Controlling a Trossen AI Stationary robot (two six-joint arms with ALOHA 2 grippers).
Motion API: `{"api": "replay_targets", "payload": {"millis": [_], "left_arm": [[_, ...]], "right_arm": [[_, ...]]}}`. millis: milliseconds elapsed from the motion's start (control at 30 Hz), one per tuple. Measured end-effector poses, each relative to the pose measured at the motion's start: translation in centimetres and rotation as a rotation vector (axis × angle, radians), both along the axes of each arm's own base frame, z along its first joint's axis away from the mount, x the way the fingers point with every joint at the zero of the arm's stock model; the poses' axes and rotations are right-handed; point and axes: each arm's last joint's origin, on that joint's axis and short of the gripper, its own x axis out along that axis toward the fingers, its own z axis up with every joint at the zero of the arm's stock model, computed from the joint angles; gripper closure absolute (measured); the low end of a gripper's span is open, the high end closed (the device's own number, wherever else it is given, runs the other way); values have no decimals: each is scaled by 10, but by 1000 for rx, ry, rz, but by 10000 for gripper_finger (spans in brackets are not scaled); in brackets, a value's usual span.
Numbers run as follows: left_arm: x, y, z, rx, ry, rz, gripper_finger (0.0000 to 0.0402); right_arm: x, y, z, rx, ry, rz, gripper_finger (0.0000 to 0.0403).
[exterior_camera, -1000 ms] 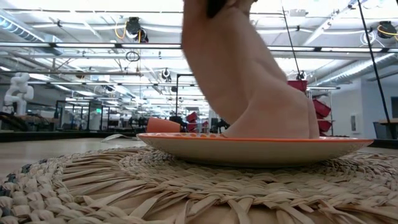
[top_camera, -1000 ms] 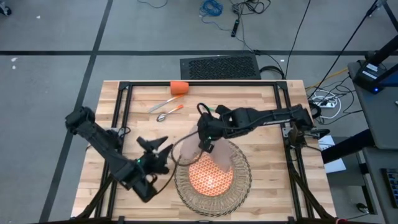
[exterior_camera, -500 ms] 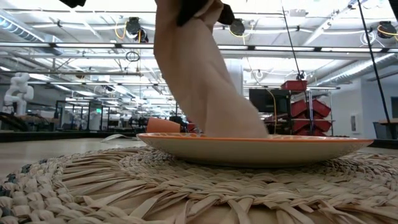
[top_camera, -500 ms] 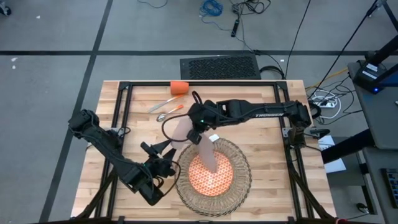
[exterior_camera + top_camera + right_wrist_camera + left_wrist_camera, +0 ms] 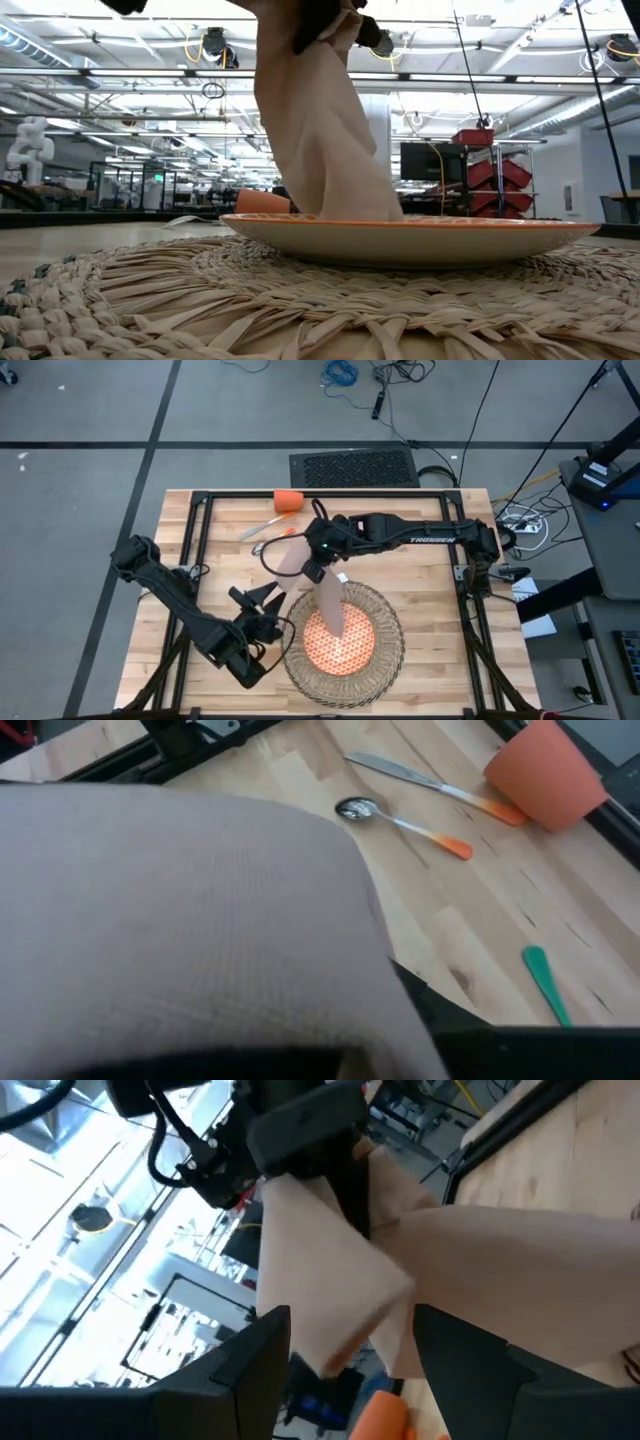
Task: Set table place
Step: Fold the napkin
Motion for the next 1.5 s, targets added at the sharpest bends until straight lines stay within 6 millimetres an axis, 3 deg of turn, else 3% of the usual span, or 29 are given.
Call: {"api": "replay_targets", "payload": {"millis": [500, 733, 1033, 1200, 1500], "left_arm": [[22, 31, 2, 31, 40, 128, 203], [22, 32, 2, 44, 58, 130, 208], [19, 25, 2, 50, 63, 105, 269], [20, 25, 5, 67, 85, 107, 274], [23, 29, 5, 66, 85, 122, 274]], "right_arm": [[1, -1, 1, 14, -18, -19, 403], [2, -1, 1, 5, -22, -7, 403], [4, -1, -22, 12, 10, -9, 403], [8, -3, -34, 40, -1, 4, 403], [10, -6, -33, 45, -39, 16, 403]]}}
